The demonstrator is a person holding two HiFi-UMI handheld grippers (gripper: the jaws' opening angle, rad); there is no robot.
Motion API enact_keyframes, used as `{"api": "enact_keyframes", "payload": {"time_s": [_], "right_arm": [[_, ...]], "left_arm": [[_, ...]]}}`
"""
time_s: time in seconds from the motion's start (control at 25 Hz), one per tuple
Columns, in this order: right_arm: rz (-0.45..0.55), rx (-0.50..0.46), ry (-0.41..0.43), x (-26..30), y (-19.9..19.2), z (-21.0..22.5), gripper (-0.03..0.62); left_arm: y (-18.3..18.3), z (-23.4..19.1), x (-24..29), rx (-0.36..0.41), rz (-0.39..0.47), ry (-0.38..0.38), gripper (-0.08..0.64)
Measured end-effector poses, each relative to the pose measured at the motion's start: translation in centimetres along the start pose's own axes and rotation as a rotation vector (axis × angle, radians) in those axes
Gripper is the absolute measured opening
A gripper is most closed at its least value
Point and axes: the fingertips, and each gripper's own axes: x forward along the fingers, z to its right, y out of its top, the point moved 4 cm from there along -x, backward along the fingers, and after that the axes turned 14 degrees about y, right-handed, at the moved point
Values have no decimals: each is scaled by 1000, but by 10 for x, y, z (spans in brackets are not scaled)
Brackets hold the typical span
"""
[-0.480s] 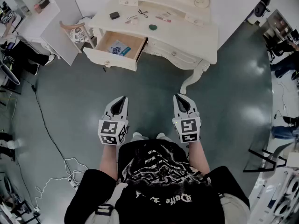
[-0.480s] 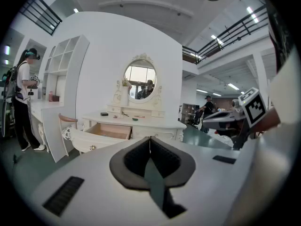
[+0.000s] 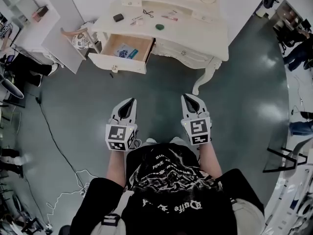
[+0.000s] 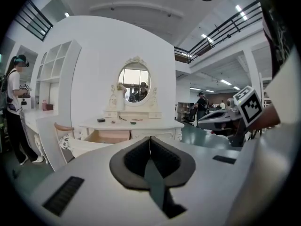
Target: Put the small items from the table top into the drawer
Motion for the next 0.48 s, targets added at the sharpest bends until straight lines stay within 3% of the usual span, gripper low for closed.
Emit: {"api": "enact_keyframes", "payload": {"time_s": [0.48], "right_arm": [[14,14,-16,8,5,-2,9]], "left_arm": [[-13,-6,0,-22,-34,-12,17]]}}
